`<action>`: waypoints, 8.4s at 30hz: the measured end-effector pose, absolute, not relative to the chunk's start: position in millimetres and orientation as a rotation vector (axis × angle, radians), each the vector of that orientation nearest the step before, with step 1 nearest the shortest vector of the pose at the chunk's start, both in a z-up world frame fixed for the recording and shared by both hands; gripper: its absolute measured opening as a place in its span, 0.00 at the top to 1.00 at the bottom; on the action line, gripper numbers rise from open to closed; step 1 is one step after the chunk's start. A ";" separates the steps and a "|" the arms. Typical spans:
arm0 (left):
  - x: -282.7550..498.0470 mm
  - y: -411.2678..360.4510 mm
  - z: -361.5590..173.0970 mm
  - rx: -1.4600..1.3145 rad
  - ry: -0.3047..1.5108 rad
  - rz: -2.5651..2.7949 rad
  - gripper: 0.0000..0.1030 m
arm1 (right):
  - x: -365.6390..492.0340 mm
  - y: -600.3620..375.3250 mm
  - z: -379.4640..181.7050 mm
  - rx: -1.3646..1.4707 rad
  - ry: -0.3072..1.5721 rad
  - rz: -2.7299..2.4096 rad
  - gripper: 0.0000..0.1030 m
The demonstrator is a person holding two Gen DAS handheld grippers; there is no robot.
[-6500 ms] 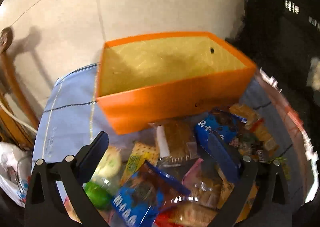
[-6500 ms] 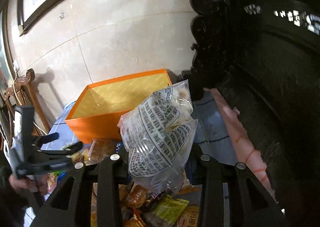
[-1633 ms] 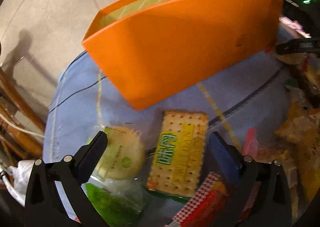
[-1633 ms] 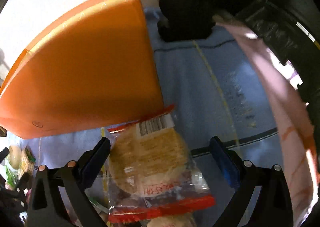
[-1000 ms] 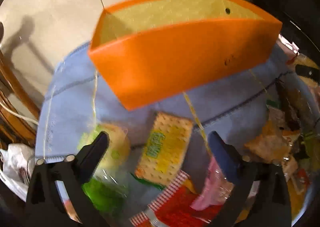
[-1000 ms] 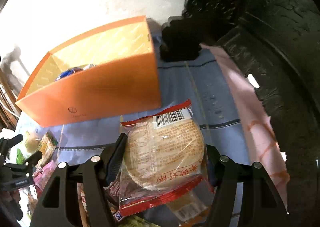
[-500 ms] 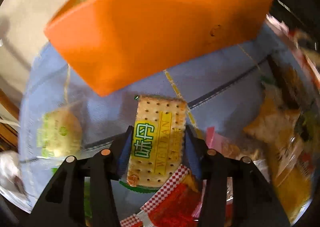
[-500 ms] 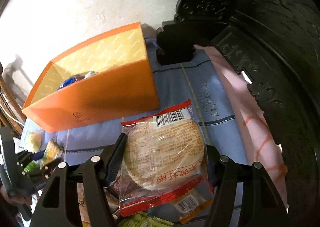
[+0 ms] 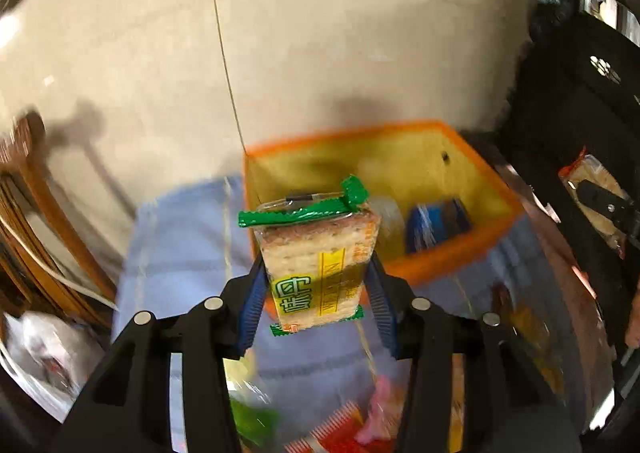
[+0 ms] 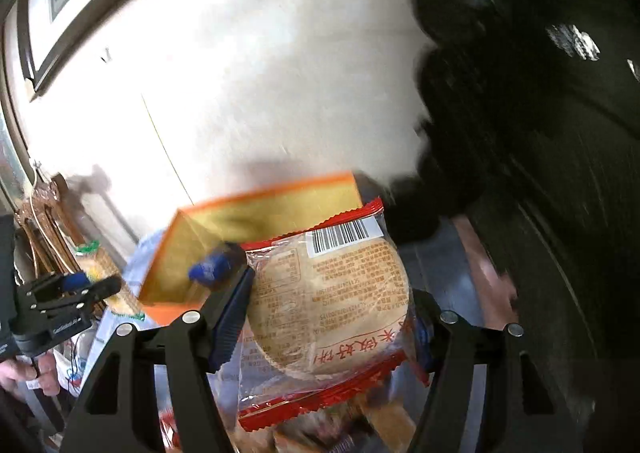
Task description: Organize snacks
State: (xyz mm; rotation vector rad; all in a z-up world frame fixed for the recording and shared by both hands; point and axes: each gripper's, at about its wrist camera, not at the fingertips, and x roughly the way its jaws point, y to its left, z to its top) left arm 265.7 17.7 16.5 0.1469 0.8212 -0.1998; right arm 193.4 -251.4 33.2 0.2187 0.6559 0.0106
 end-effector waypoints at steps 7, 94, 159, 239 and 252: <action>314.1 24.5 31.8 0.017 0.832 -0.171 0.55 | 260.4 -234.8 46.4 0.205 0.666 0.028 0.35; 204.8 95.7 -91.9 0.173 0.962 0.012 0.04 | 186.9 -239.4 -99.2 0.109 0.976 -0.275 0.03; 161.9 98.9 -164.9 0.074 1.169 -0.224 0.92 | 109.9 -246.8 -60.7 0.190 0.865 -0.150 0.88; 202.4 61.0 -145.3 0.019 1.122 -0.177 0.68 | 71.0 -302.3 -117.8 0.255 0.950 -0.299 0.78; 295.1 33.6 -6.5 0.044 0.819 -0.119 0.67 | 175.6 -256.3 18.9 0.295 0.616 0.018 0.78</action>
